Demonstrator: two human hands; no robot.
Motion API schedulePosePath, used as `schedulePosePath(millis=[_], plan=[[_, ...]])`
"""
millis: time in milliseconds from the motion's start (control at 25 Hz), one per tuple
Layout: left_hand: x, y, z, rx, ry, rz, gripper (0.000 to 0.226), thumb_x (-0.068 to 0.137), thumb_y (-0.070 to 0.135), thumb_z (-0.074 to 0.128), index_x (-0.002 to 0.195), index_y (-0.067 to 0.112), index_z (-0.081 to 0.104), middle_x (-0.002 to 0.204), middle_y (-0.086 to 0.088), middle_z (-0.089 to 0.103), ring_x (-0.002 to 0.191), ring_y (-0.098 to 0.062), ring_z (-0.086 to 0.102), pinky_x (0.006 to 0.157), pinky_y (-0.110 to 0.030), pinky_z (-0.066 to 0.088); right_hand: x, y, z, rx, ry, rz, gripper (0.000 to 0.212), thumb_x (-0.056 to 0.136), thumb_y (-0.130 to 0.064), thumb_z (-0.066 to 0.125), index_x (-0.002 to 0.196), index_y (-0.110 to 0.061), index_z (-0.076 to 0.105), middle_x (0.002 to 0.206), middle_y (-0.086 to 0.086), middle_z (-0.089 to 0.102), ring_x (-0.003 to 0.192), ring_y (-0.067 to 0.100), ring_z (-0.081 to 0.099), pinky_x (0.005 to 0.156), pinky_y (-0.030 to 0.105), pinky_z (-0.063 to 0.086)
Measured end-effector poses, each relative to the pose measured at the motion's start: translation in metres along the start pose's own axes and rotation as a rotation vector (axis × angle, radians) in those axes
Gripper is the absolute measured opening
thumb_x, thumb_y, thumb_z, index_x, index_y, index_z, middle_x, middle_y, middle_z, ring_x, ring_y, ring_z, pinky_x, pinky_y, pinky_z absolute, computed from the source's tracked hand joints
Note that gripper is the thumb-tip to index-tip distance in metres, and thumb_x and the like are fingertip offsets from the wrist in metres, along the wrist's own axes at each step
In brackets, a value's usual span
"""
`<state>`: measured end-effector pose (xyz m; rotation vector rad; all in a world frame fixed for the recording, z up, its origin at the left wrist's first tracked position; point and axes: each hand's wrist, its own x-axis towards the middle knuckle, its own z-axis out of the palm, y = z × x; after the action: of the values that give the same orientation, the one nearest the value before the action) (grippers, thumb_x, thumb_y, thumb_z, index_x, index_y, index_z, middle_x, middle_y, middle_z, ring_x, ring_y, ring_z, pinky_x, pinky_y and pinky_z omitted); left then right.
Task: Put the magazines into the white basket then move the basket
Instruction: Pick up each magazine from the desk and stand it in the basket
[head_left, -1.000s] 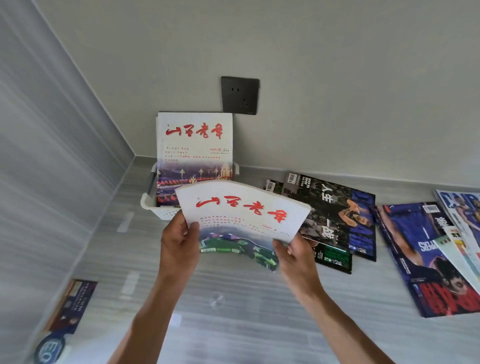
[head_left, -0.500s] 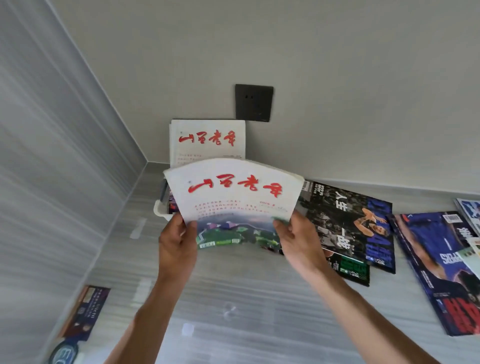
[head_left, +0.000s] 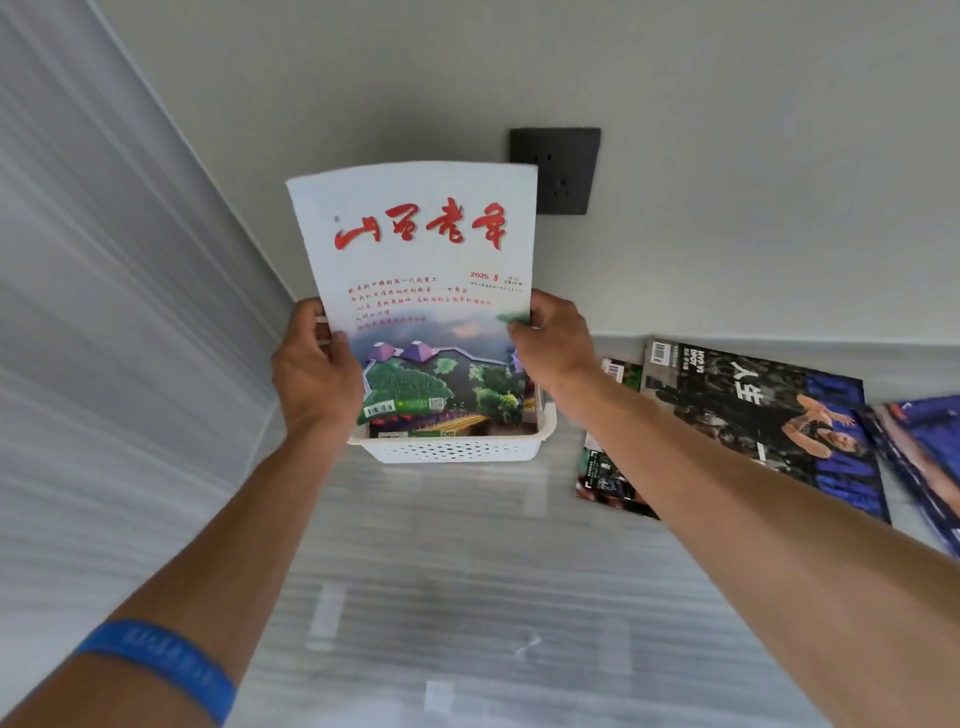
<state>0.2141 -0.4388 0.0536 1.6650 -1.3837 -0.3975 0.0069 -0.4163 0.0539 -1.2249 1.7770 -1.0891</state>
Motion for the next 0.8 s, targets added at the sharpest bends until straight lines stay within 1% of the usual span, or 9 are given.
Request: schedulePosePath(millis=[80,160,280,360,440,520,640,720,800], plan=[[0.002,-0.011,0.007,0.069,-0.056,-0.058,0.016,0.093,0.002,0.053,0.107,0.009,0.059,0.108,-0.008,0.07,0.088,-0.021,0.064,0.063,-0.019,0.045,0.008,0.005,0.003,-0.054,-0.016,0.067,0.04,0.087,0.002,0.048,0.114,-0.019,0.069,0.108,0.004,0.074,0.055,0.018,0.065,0.06,0.037,0.061],[0.004,-0.021,0.014,0.11,-0.131,-0.126,0.014,0.092,0.005,0.056,0.105,0.01,0.061,0.11,-0.009,0.071,0.093,-0.026,0.068,0.066,-0.024,0.046,0.015,0.013,0.004,-0.139,-0.037,0.131,0.041,0.084,0.004,0.048,0.111,-0.018,0.069,0.1,0.004,0.075,0.057,0.019,0.067,0.063,0.035,0.061],[0.014,-0.031,0.02,0.223,-0.216,-0.123,0.018,0.088,0.007,0.06,0.104,0.013,0.065,0.105,-0.007,0.073,0.085,-0.023,0.065,0.071,-0.029,0.046,0.024,0.024,0.003,-0.262,0.055,0.22,0.04,0.083,0.002,0.052,0.119,-0.016,0.061,0.109,0.008,0.071,0.085,0.022,0.065,0.077,0.034,0.056],[0.026,-0.033,0.024,0.233,-0.255,-0.139,0.028,0.087,0.007,0.059,0.113,0.016,0.062,0.115,-0.006,0.068,0.097,-0.024,0.063,0.079,-0.033,0.047,0.035,0.028,0.002,-0.224,0.075,0.24,0.054,0.084,-0.004,0.062,0.135,-0.015,0.047,0.128,0.007,0.062,0.103,0.023,0.061,0.082,0.032,0.05],[0.04,-0.033,0.03,0.122,-0.325,-0.234,0.049,0.086,0.002,0.057,0.132,0.017,0.051,0.132,-0.006,0.06,0.116,-0.025,0.057,0.09,-0.034,0.046,0.05,0.028,0.003,-0.04,-0.001,0.272,0.069,0.082,-0.005,0.07,0.143,-0.013,0.039,0.136,0.007,0.058,0.115,0.025,0.058,0.092,0.034,0.05],[0.049,-0.031,0.038,-0.075,-0.453,-0.39,0.065,0.086,-0.006,0.057,0.144,0.016,0.04,0.139,-0.004,0.057,0.12,-0.021,0.054,0.09,-0.028,0.042,0.058,0.03,0.008,0.1,-0.08,0.284,0.061,0.079,0.004,0.069,0.135,-0.01,0.049,0.13,0.009,0.063,0.109,0.024,0.062,0.085,0.029,0.052],[0.059,-0.037,0.048,-0.254,-0.543,-0.507,0.054,0.078,-0.013,0.064,0.126,0.012,0.06,0.125,-0.005,0.068,0.113,-0.021,0.062,0.089,-0.027,0.049,0.059,0.039,0.014,0.225,-0.067,0.283,0.047,0.079,0.009,0.065,0.122,-0.01,0.06,0.118,0.008,0.069,0.098,0.021,0.065,0.067,0.021,0.048],[0.062,-0.043,0.046,-0.287,-0.564,-0.527,0.049,0.076,-0.015,0.066,0.118,0.009,0.066,0.118,-0.006,0.072,0.112,-0.024,0.065,0.099,-0.035,0.049,0.056,0.044,0.016,0.288,-0.102,0.276,0.047,0.08,0.011,0.062,0.122,-0.009,0.06,0.118,0.007,0.07,0.1,0.02,0.066,0.067,0.021,0.047],[0.06,-0.048,0.041,-0.289,-0.603,-0.492,0.05,0.076,-0.015,0.066,0.12,0.008,0.065,0.116,-0.005,0.072,0.111,-0.023,0.066,0.102,-0.036,0.048,0.051,0.046,0.015,0.275,-0.144,0.25,0.045,0.081,0.012,0.06,0.121,-0.008,0.058,0.117,0.007,0.069,0.102,0.021,0.065,0.071,0.023,0.05]])
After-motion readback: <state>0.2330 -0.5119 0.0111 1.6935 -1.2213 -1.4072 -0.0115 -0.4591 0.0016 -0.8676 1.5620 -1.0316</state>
